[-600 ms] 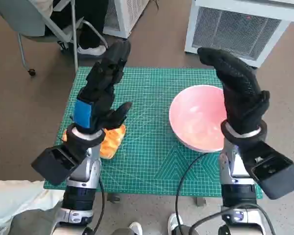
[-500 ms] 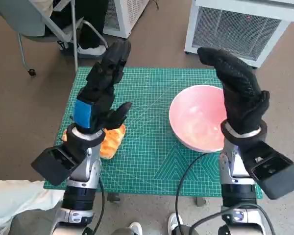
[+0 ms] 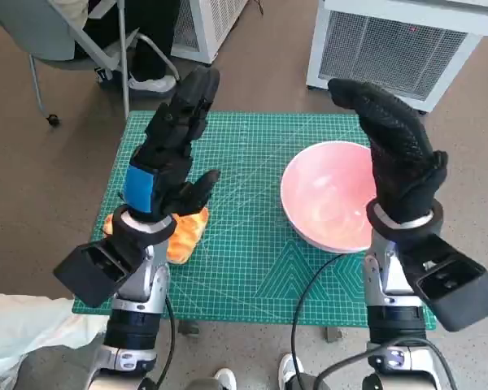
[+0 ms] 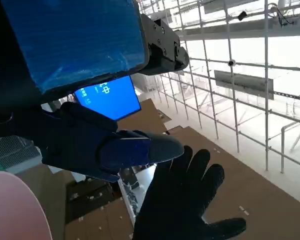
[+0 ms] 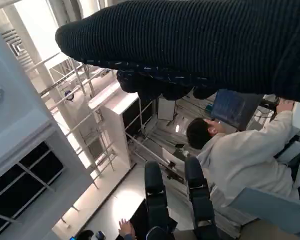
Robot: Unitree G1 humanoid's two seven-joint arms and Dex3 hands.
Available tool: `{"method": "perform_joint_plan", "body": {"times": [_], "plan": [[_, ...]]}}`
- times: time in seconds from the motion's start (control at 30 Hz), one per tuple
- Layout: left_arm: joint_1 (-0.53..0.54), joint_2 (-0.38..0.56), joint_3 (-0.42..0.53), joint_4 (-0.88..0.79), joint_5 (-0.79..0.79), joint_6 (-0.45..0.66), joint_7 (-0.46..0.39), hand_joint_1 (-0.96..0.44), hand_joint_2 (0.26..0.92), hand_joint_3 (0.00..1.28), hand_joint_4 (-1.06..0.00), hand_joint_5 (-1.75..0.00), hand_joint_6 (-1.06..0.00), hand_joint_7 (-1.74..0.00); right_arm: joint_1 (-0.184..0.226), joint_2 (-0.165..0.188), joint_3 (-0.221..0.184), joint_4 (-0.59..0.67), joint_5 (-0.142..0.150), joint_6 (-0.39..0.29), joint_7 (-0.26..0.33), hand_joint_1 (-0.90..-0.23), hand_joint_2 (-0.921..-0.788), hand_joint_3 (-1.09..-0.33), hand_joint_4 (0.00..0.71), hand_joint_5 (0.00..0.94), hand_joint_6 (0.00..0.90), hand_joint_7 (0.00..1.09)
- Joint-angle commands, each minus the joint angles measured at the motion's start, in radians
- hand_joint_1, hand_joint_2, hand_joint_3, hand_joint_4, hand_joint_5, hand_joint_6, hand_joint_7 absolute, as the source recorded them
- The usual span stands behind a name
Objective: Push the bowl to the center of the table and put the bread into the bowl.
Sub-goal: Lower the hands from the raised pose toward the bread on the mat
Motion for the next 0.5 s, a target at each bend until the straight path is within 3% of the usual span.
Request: {"method": "perform_joint_plan", "body": {"times": [0.03, 0.3, 0.4, 0.5], "plan": [[0.014, -0.004, -0.001, -0.020, -0.006, 0.000, -0.001, -0.59, 0.921, 0.36, -0.19, 0.00, -0.35, 0.00, 0.024, -0.009, -0.003, 0.006, -0.009, 0.010, -0.003, -0.524, -0.921, -0.774, 0.031, 0.412, -0.001, 0.62], [0.016, -0.006, 0.000, -0.017, -0.012, -0.002, -0.007, -0.57, 0.921, 0.35, -0.21, -0.01, -0.35, 0.00, 0.040, -0.052, -0.037, -0.008, 0.023, 0.026, 0.008, -0.521, -0.921, -0.805, 0.002, 0.445, -0.001, 0.60], [0.024, -0.002, 0.002, -0.029, -0.024, 0.005, -0.013, -0.56, 0.921, 0.34, -0.22, -0.01, -0.36, 0.00, 0.056, -0.105, -0.110, 0.072, 0.047, -0.004, 0.005, -0.523, -0.921, -0.803, 0.000, 0.438, -0.001, 0.59], [0.027, -0.001, 0.005, -0.030, -0.027, 0.005, -0.016, -0.55, 0.921, 0.34, -0.22, -0.01, -0.36, -0.01, 0.062, -0.128, -0.158, 0.134, 0.043, -0.023, -0.018, -0.528, -0.921, -0.786, 0.000, 0.432, -0.001, 0.57]]}}
